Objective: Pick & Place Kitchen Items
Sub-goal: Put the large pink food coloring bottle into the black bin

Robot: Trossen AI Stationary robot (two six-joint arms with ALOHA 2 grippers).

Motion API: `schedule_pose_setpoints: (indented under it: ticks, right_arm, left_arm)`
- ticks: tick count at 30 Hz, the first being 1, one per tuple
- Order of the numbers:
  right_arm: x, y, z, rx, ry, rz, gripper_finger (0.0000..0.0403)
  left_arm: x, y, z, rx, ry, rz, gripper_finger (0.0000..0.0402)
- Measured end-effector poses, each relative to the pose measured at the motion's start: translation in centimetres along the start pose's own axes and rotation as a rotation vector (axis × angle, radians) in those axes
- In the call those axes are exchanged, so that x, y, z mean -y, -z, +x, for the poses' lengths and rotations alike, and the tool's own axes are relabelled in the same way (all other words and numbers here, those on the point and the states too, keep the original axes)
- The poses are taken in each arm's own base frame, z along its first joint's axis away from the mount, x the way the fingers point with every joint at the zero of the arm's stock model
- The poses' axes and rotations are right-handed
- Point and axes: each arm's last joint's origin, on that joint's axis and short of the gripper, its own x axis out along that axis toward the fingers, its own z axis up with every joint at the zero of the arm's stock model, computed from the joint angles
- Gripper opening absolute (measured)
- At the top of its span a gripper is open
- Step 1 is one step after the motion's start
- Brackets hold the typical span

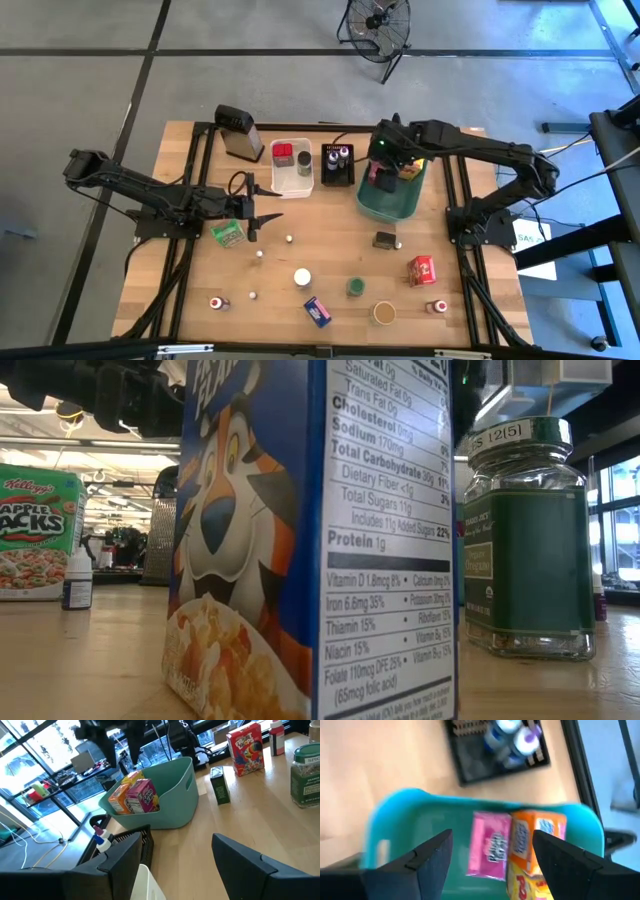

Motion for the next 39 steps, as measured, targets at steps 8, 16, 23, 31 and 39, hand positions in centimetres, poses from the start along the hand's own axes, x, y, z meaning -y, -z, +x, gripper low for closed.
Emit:
schedule_pose_setpoints:
  ticks: [8,16,23,31,39]
  right_arm:
    - [-5.8,-1.6,-4.0,0.178,-0.091,-0.272,0.0278]
    - [-12.0,0.3,-6.0,0.16,-0.288,-0.432,0.0278]
    - [-15.8,3.8,-7.4,-0.154,-0.506,-0.11,0.0278]
    - [-19.5,7.2,-9.2,-0.315,-0.426,0.256,0.0278]
    - [-22.3,11.7,-11.3,-0.26,-0.236,0.539,0.0278]
  left_arm:
    - [0.0,0.0,0.0,-0.001,0.0,0.001,0.0237]
    - [0.0,0.0,0.0,-0.001,0.0,0.0,0.0237]
    - [0.0,0.0,0.0,-0.001,0.0,0.0,0.0237]
    - [0.0,-0.1,0.0,0.006,-0.003,0.004,0.0237]
    - [0.0,-0.1,0.0,0.006,-0.003,0.004,0.0237]
